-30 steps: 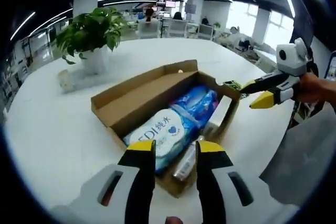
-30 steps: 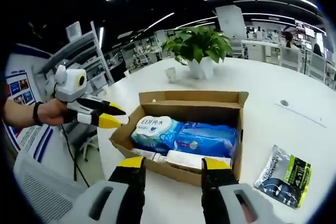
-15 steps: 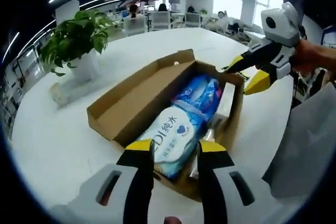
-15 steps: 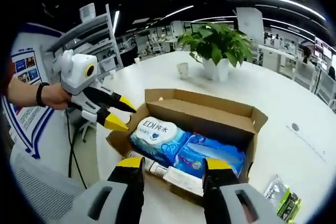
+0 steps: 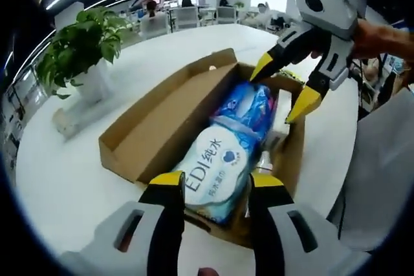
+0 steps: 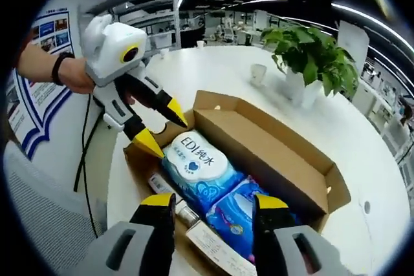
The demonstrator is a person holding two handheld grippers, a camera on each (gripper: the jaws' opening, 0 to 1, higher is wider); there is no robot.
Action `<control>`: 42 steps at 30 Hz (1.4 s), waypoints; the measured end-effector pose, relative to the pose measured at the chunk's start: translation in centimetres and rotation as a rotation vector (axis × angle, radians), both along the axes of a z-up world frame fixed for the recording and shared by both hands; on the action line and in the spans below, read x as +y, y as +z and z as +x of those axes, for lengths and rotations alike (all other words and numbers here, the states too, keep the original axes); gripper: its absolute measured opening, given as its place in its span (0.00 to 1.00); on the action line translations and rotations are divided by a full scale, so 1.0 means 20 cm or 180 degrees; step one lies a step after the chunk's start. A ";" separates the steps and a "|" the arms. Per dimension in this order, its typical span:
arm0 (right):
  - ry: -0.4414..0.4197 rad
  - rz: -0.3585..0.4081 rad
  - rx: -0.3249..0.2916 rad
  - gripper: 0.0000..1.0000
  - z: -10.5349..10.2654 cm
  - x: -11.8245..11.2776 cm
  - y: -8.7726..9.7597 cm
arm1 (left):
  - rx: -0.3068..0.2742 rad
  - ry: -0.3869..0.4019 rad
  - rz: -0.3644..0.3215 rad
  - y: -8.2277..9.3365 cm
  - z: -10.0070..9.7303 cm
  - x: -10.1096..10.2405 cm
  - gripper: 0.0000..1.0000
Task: Operate the shoe box by opening the lid, removing the specified soft item, and placing it in the target area until the item is outside and the box remains undamaged.
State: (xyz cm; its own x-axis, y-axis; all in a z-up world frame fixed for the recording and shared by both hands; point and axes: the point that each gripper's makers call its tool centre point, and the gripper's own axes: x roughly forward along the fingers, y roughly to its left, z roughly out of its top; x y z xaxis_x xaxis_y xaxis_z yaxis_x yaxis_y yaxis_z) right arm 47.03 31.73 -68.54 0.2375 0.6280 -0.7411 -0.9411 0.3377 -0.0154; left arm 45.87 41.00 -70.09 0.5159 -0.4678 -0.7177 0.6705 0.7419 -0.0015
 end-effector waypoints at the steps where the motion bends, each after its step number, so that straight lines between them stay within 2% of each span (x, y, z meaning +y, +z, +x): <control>1: 0.0066 -0.0037 -0.0019 0.47 0.00 0.01 -0.01 | -0.0003 -0.0038 0.0024 0.00 0.00 0.00 0.40; 7: 0.0261 -0.0106 -0.0053 0.56 0.02 0.06 -0.07 | 0.0020 -0.0210 0.0138 -0.04 0.02 -0.01 0.45; 13: 0.0494 -0.0201 -0.0059 0.60 0.01 0.12 -0.14 | 0.0078 -0.0375 0.0278 -0.08 0.04 -0.02 0.52; 16: 0.0608 -0.0270 -0.0066 0.61 0.02 0.16 -0.19 | 0.0092 -0.0503 0.0433 -0.12 0.05 -0.01 0.54; 20: 0.0666 -0.0279 -0.0049 0.63 0.03 0.21 -0.22 | 0.0121 -0.0599 0.0490 -0.14 0.05 -0.01 0.57; 24: 0.0717 -0.0212 -0.0028 0.64 0.05 0.26 -0.26 | 0.0144 -0.0677 0.0547 -0.15 0.06 -0.01 0.59; 28: 0.0706 -0.0243 0.0073 0.64 0.06 0.28 -0.32 | 0.0203 -0.0760 0.0601 -0.19 0.06 0.00 0.59; 30: 0.0729 -0.0287 0.0062 0.64 0.08 0.28 -0.33 | 0.0223 -0.0751 0.0603 -0.21 0.06 0.01 0.59; 32: 0.0866 -0.0420 0.0107 0.63 0.07 0.28 -0.36 | 0.0253 -0.0739 0.0614 -0.22 0.06 0.02 0.59; 36: 0.1113 -0.0619 0.0014 0.62 0.06 0.28 -0.41 | 0.0271 -0.0820 0.0696 -0.25 0.06 0.01 0.60; 42: 0.1147 -0.0626 -0.0012 0.61 0.06 0.28 -0.41 | 0.0299 -0.0887 0.0729 -0.26 0.07 -0.02 0.59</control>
